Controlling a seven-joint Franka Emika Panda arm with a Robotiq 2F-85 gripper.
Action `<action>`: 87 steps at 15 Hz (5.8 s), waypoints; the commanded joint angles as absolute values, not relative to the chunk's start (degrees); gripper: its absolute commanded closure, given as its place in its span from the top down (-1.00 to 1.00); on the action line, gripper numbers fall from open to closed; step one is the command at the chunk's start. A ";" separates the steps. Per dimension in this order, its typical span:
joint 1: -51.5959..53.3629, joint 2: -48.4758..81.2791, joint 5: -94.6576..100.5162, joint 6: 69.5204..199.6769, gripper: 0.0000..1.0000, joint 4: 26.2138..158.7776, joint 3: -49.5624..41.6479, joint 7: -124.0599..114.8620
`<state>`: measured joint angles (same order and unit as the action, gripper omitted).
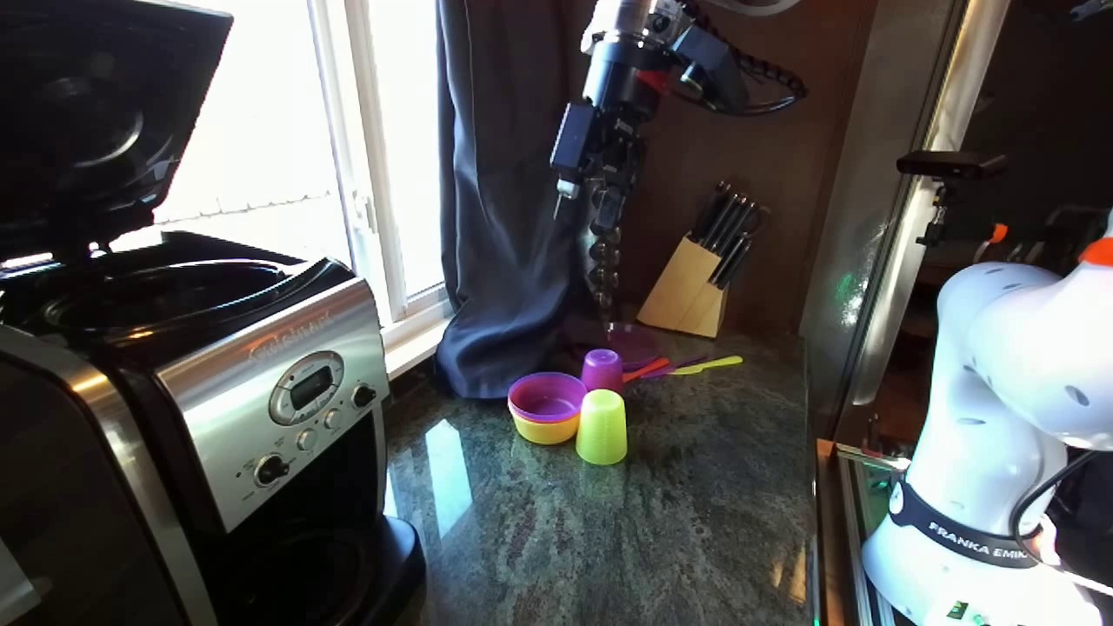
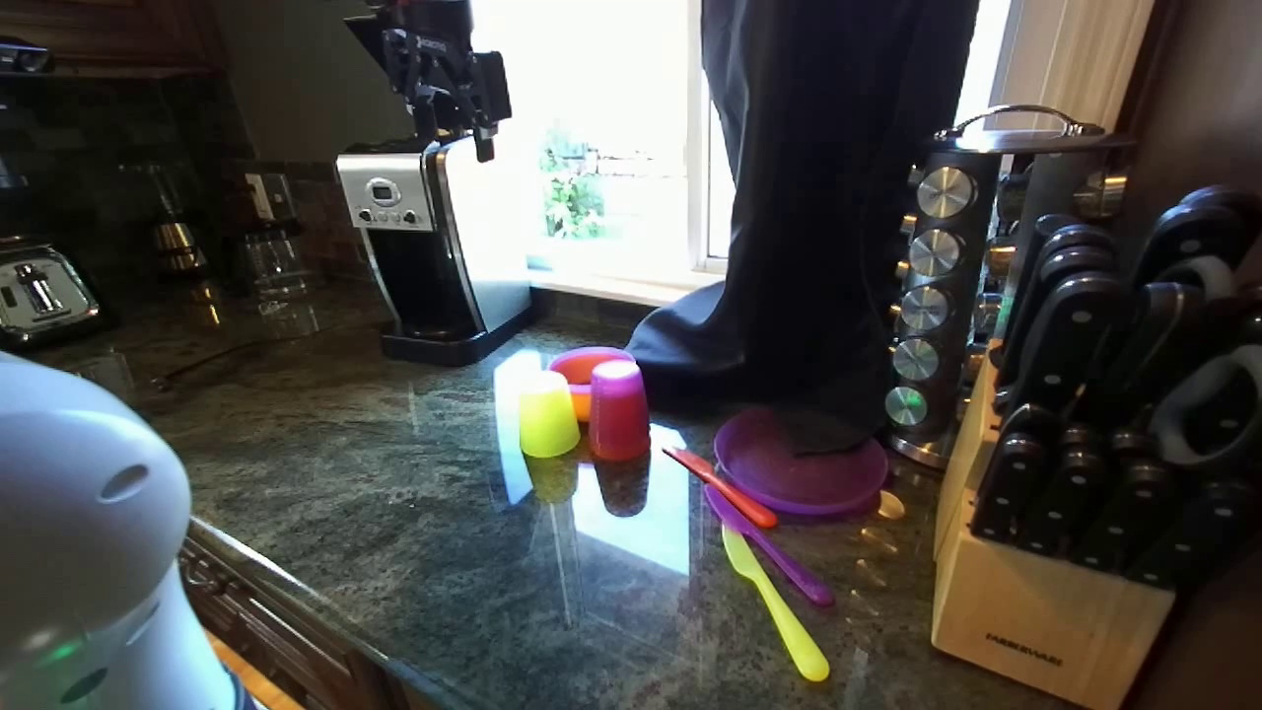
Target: Draw the curtain to the left.
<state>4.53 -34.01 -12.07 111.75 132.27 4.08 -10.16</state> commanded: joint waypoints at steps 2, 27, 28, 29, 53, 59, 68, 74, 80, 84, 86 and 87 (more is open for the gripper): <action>2.12 -30.31 -9.23 124.63 1.00 126.71 6.91 -12.55; -21.11 -14.03 44.17 144.14 1.00 98.32 19.34 -78.62; -22.34 -13.63 49.38 144.92 1.00 98.14 20.07 -82.89; -25.20 -13.34 53.92 145.44 1.00 97.90 22.15 -86.88; 0.62 -4.65 92.85 122.38 0.29 95.60 7.57 -111.52; 2.57 -2.64 93.30 116.35 1.00 95.03 7.69 -111.59; 3.11 0.06 93.31 110.41 -0.03 93.74 7.02 -111.63; 3.52 -2.61 91.39 112.17 -0.93 93.63 6.90 -110.56; 5.02 -6.96 85.16 122.35 -0.99 95.82 6.81 -106.04; 6.63 -9.48 77.17 132.36 -0.99 98.15 7.53 -100.63; 7.76 -10.69 72.46 136.51 -0.99 99.12 8.02 -98.11; 8.47 -11.36 69.48 138.05 -0.99 99.43 8.38 -96.50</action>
<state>6.70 -7.90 76.75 133.75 95.83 7.97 -100.39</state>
